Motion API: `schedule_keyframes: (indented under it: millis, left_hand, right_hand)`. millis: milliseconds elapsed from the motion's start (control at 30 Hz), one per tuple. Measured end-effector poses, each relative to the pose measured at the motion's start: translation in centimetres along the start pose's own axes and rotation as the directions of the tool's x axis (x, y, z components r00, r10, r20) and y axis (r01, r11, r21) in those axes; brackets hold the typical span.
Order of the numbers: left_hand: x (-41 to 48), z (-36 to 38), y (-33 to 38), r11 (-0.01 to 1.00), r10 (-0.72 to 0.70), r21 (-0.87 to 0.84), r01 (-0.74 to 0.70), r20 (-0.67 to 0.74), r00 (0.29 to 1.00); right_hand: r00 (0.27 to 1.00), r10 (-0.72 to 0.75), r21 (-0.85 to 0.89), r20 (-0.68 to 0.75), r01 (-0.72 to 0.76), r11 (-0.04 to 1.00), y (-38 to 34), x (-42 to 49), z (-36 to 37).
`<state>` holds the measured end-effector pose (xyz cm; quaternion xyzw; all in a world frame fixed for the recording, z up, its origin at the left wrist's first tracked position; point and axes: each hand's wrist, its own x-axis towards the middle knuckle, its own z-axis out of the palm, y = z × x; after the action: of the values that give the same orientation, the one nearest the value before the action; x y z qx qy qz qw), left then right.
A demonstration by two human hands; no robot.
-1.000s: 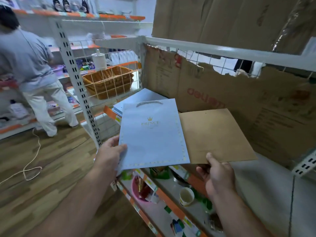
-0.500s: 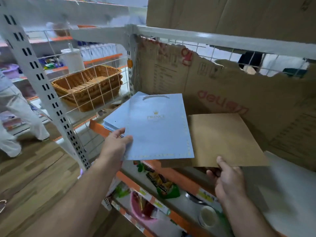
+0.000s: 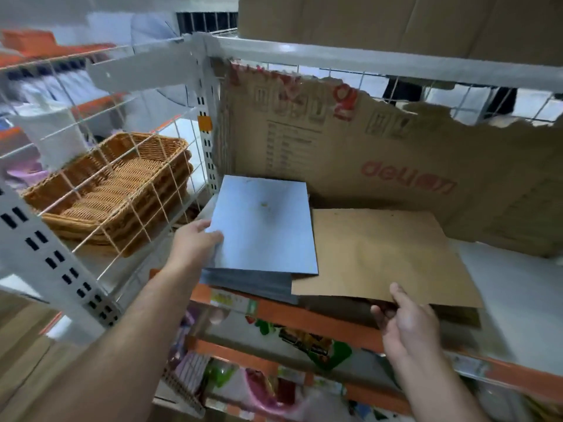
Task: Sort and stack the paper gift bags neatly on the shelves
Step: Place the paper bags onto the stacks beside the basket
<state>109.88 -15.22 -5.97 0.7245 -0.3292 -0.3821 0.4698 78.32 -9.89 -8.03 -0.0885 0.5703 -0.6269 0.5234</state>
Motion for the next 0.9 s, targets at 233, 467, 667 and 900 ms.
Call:
schedule_keyframes:
  millis: [233,467,667,900]
  left_hand:
    - [1.8,-0.7,0.1,0.939,0.18,0.318,-0.131,-0.13,0.975]
    - [3.1,-0.3,-0.7,0.818,0.254,0.541,-0.195,-0.037,0.966]
    - [1.9,1.1,-0.2,0.624,0.251,0.764,-0.167,0.007,0.968]
    - [-2.4,4.7,1.6,0.611,0.426,0.707,-0.356,0.085,0.901]
  right_hand:
    - [0.998,-0.032,-0.013,-0.06,0.031,0.999,0.1,0.4,0.6]
    - [0.995,-0.04,0.035,-0.096,0.043,0.998,-0.7,0.5,0.5]
    - [0.99,-0.043,0.041,-0.135,0.048,0.998,-1.3,1.3,-0.8]
    - [0.992,-0.003,0.025,-0.124,0.006,1.0,-2.2,4.0,-2.1]
